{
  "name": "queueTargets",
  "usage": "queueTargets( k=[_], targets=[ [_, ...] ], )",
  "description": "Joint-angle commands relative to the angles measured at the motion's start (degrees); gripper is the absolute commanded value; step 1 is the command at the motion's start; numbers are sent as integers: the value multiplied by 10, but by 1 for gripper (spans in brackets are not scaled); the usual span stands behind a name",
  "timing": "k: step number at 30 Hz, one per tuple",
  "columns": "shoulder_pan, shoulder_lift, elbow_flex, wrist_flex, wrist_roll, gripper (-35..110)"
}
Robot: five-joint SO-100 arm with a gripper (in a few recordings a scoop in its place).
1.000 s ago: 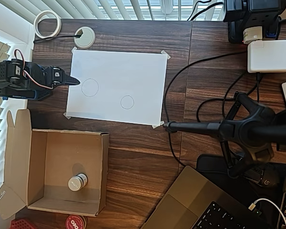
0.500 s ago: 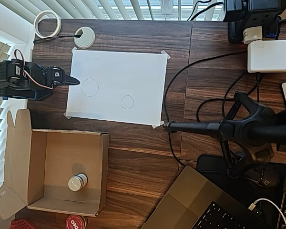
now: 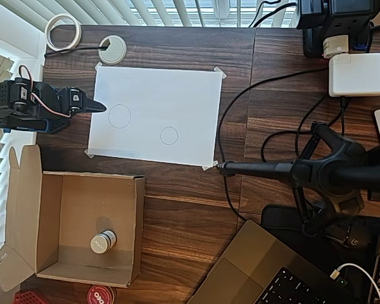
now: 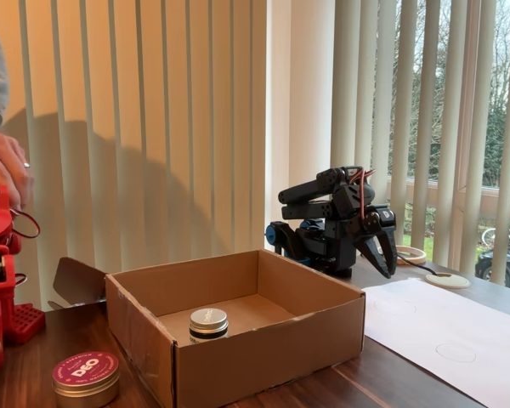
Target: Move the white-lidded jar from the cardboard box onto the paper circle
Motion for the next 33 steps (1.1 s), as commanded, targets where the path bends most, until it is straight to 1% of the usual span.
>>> queueTargets(
  k=[1,8,10,12,14,20,26,30,33],
  targets=[
    [2,36,-2,17,-6,0],
    [2,37,-2,17,-5,1],
    [4,37,-2,17,-4,11],
    [11,37,-2,17,2,24],
    [13,37,-2,17,4,32],
    [11,37,-2,15,-2,39],
    [28,32,-1,-6,-40,39],
    [47,-9,-40,-49,-88,39],
    [66,-81,-92,-105,-143,40]
  ],
)
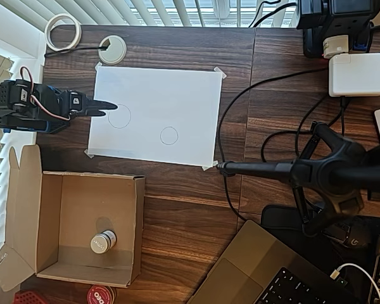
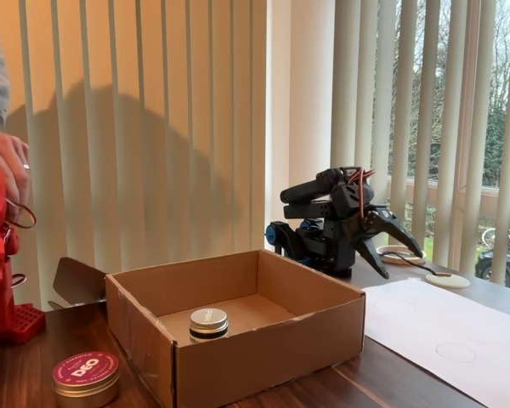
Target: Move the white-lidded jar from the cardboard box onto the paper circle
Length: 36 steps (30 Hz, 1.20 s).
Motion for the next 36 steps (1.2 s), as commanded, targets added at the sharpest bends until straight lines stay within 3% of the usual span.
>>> queueTargets(
  k=[1,16,36],
  targets=[
    [30,-92,-96,-72,-76,40],
    [234,-494,-393,-383,-442,40],
    [530,-853,-546,-662,-715,40]
  ],
)
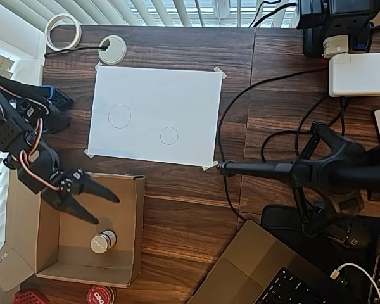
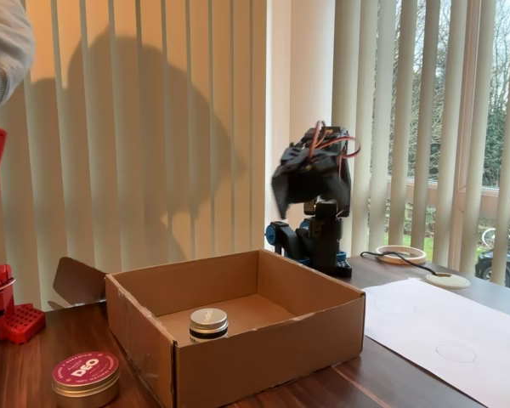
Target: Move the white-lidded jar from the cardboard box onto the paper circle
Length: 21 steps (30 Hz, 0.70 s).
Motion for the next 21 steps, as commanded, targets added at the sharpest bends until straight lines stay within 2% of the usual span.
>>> queueTargets(
  k=[1,10,21],
  targets=[
    [58,-65,-83,-43,-50,40],
    [120,-223,-201,-43,-107,40],
    [154,-324,-269,-43,-164,42]
  ],
)
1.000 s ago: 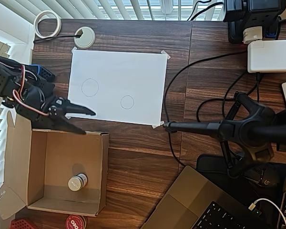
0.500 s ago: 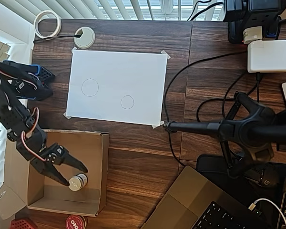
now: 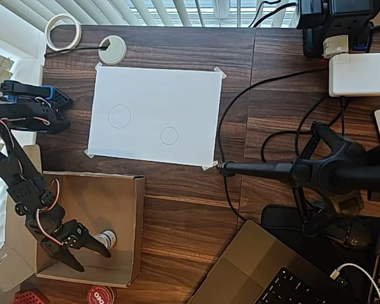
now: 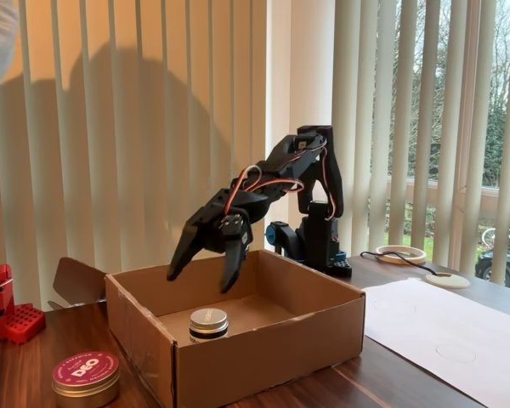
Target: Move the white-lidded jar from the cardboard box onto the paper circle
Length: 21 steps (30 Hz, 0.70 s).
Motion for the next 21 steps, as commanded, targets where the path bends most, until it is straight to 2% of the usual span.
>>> queueTargets(
  k=[1,14,21],
  targets=[
    [18,8,-52,-12,-22,42],
    [12,-32,-73,-9,-33,46],
    [9,-33,-69,34,-40,46]
  ],
)
